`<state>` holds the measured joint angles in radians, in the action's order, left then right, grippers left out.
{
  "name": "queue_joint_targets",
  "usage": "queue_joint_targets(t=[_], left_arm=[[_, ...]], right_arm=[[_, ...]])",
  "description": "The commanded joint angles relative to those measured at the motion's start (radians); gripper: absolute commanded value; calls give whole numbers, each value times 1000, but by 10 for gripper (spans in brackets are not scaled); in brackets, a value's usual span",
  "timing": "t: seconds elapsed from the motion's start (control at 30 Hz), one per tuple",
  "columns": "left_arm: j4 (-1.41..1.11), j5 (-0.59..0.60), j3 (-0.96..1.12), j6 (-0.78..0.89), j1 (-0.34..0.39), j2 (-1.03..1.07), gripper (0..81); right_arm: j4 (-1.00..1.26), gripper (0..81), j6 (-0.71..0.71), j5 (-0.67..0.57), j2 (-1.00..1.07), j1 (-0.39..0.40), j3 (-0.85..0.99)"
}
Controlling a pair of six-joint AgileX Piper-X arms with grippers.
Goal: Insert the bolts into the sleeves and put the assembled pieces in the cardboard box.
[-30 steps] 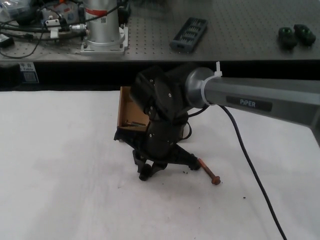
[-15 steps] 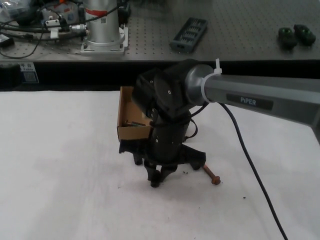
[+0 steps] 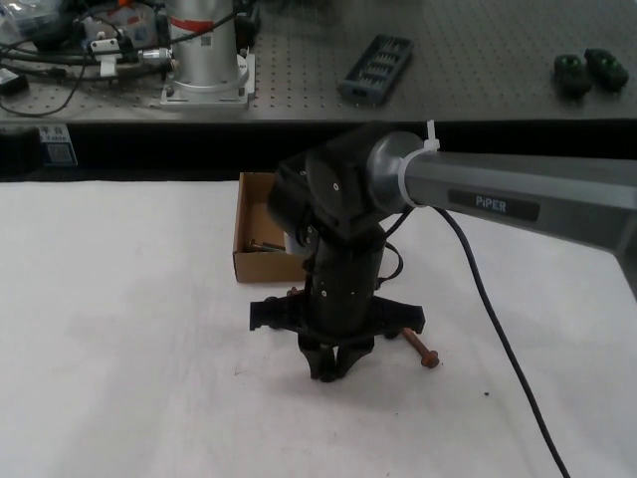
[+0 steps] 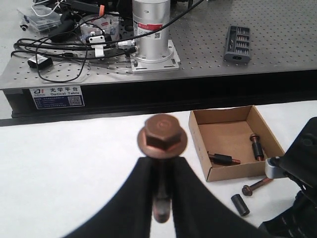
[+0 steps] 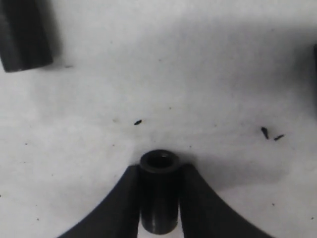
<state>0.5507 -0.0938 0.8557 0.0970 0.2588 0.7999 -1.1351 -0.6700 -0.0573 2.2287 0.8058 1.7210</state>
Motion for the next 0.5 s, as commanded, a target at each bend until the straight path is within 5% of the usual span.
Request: queue_joint_targets(t=[0.0,0.2,0.47], left_arm=[[-14,-8,4,-15,-3,-10,6],[-14,-8,4,-15,-3,-10,6],[-218,189,-100,129,-3,38,6]], right_arm=[[-46,177,13,25,24,-5,-9],[-45,24,49,15,20,-5,-9],[-37,10,460,103,-62,-11,-10]])
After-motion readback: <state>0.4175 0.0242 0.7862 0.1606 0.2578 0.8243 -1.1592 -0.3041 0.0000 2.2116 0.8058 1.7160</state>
